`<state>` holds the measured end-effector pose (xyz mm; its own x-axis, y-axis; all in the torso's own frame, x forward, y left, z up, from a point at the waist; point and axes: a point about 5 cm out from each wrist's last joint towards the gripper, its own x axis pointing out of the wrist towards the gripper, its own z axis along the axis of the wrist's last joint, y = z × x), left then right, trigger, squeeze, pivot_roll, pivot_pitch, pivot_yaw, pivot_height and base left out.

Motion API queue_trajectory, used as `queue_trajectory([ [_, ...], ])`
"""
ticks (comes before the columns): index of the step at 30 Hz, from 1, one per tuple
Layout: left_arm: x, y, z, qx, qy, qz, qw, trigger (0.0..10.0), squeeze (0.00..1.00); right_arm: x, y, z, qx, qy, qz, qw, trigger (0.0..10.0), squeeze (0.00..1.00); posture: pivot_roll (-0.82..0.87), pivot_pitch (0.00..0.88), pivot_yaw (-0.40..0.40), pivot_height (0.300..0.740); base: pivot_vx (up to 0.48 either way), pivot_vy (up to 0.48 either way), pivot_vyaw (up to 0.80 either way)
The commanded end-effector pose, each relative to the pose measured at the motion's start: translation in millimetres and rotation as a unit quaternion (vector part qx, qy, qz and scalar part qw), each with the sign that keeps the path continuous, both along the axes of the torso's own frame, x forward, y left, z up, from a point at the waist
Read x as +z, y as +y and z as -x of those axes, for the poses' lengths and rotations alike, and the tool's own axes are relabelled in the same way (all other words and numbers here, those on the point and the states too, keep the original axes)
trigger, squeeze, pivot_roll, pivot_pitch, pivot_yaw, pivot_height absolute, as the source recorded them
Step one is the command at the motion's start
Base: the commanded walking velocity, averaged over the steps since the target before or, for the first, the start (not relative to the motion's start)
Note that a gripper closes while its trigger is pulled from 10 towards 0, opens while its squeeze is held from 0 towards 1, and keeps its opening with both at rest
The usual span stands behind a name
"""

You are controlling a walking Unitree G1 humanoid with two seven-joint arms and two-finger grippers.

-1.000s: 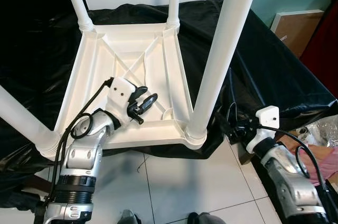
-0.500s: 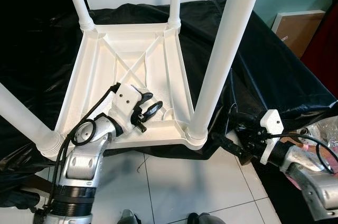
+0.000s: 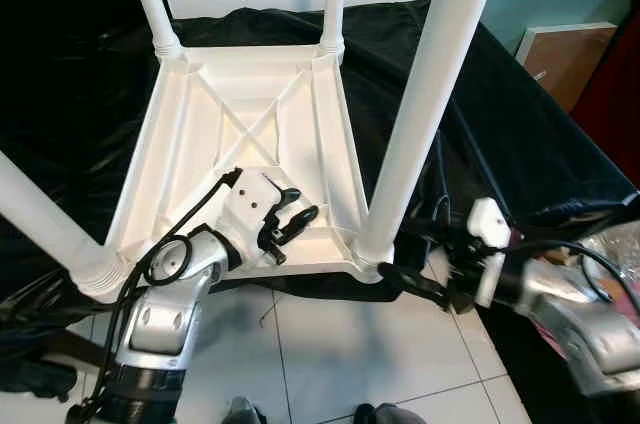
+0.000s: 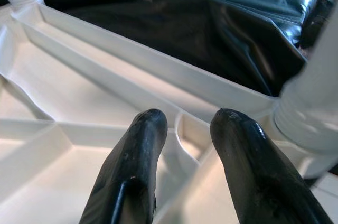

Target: Building children table

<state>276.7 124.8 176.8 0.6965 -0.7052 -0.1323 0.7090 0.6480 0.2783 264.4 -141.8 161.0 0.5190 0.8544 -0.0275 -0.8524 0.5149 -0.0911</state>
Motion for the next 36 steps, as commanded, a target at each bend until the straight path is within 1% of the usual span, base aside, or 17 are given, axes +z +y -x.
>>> queue_trajectory([
  [1, -3, -2.8, 4.4, -0.007, 0.014, 0.001, 1.000, 10.0, 0.00, -4, 1.6, -2.6, -0.010, -0.001, 0.007, 1.000, 10.0, 0.00, 0.02, 0.114, -0.058, 0.740, 0.000, 0.000, 0.00],
  [3, -5, -2.5, 8.7, -0.009, 0.019, -0.002, 1.000, 10.0, 0.00, -6, 13.9, -11.4, -0.016, -0.008, -0.003, 1.000, 10.0, 0.00, 0.02, 0.113, -0.059, 0.740, 0.000, 0.000, 0.00],
  [4, -5, -2.5, 8.7, -0.009, 0.019, -0.002, 1.000, 10.0, 0.00, -6, 13.9, -11.4, -0.016, -0.008, -0.003, 1.000, 10.0, 0.00, 0.02, 0.113, -0.059, 0.740, 0.000, 0.000, 0.00],
  [7, -6, -5.4, 11.5, -0.012, 0.024, -0.003, 1.000, 10.0, 0.00, -9, 26.6, -20.8, -0.005, -0.009, -0.006, 1.000, 10.0, 0.00, 0.03, 0.111, -0.057, 0.740, 0.000, 0.000, 0.00],
  [10, -6, -7.2, 12.2, -0.014, 0.025, -0.002, 1.000, 10.0, 0.00, -9, 29.2, -24.4, -0.001, -0.009, -0.007, 1.000, 10.0, 0.00, 0.03, 0.109, -0.056, 0.740, 0.000, 0.000, 0.00],
  [14, -6, -11.0, 12.5, -0.019, 0.029, -0.003, 0.999, 10.0, 0.00, -10, 30.0, -39.0, -0.005, -0.016, 0.001, 1.000, 10.0, 0.00, 0.03, 0.105, -0.059, 0.740, 0.000, 0.000, 0.00],
  [15, -6, -11.0, 12.5, -0.019, 0.029, -0.003, 0.999, 10.0, 0.00, -10, 30.0, -39.0, -0.005, -0.016, 0.001, 1.000, 10.0, 0.00, 0.03, 0.105, -0.059, 0.740, 0.000, 0.000, 0.00],
  [17, -5, -12.5, 12.6, -0.022, 0.029, -0.004, 0.999, 10.0, 0.00, -9, 25.3, -52.7, -0.026, -0.024, 0.007, 0.999, 10.0, 0.00, 0.04, 0.101, -0.063, 0.740, 0.000, 0.000, 0.00],
  [18, -5, -12.5, 12.6, -0.022, 0.029, -0.004, 0.999, 10.0, 0.00, -9, 25.3, -52.7, -0.026, -0.024, 0.007, 0.999, 10.0, 0.00, 0.04, 0.101, -0.063, 0.740, 0.000, 0.000, 0.00],
  [20, -5, -13.3, 12.6, -0.021, 0.030, -0.004, 0.999, 10.0, 0.00, -7, 19.2, -64.5, -0.049, -0.029, 0.009, 0.998, 10.0, 0.00, 0.04, 0.096, -0.063, 0.740, 0.000, 0.000, 0.00],
  [23, -5, -13.8, 12.7, -0.020, 0.030, -0.003, 0.999, 10.0, 0.00, -7, 15.6, -70.4, -0.061, -0.033, 0.011, 0.998, 10.0, 0.00, 0.04, 0.096, -0.063, 0.740, 0.000, 0.000, 0.00],
  [24, -4, -14.9, 12.8, -0.021, 0.029, -0.002, 0.999, 10.0, 0.00, -5, 10.0, -78.1, -0.083, -0.037, 0.010, 0.996, 10.0, 0.00, 0.04, 0.095, -0.064, 0.740, 0.000, 0.000, 0.00],
  [27, -3, -15.8, 12.7, -0.022, 0.028, -0.001, 0.999, 10.0, 0.00, -3, 5.6, -83.5, -0.100, -0.041, 0.009, 0.994, 10.0, 0.00, 0.04, 0.094, -0.063, 0.740, 0.000, 0.000, 0.00],
  [29, -2, -18.5, 12.5, -0.024, 0.026, 0.001, 0.999, 10.0, 0.00, -2, -4.4, -91.7, -0.135, -0.048, 0.012, 0.990, 10.0, 0.00, 0.04, 0.095, -0.064, 0.740, 0.000, 0.000, 0.00],
  [30, -2, -18.5, 12.5, -0.024, 0.026, 0.001, 0.999, 10.0, 0.00, -2, -4.4, -91.7, -0.135, -0.048, 0.012, 0.990, 10.0, 0.00, 0.04, 0.095, -0.064, 0.740, 0.000, 0.000, 0.00],
  [32, -1, -20.5, 12.1, -0.024, 0.023, 0.004, 0.999, 10.0, 0.00, -1, -11.9, -96.1, -0.158, -0.051, 0.009, 0.986, 10.0, 0.00, 0.04, 0.096, -0.062, 0.740, 0.000, 0.000, 0.00],
  [36, 0, -22.8, 11.6, -0.024, 0.020, 0.005, 0.999, 10.0, 0.00, -4, -16.0, -96.8, -0.169, -0.045, 0.003, 0.985, 10.0, 0.00, 0.04, 0.096, -0.059, 0.740, 0.000, 0.000, 0.00],
])
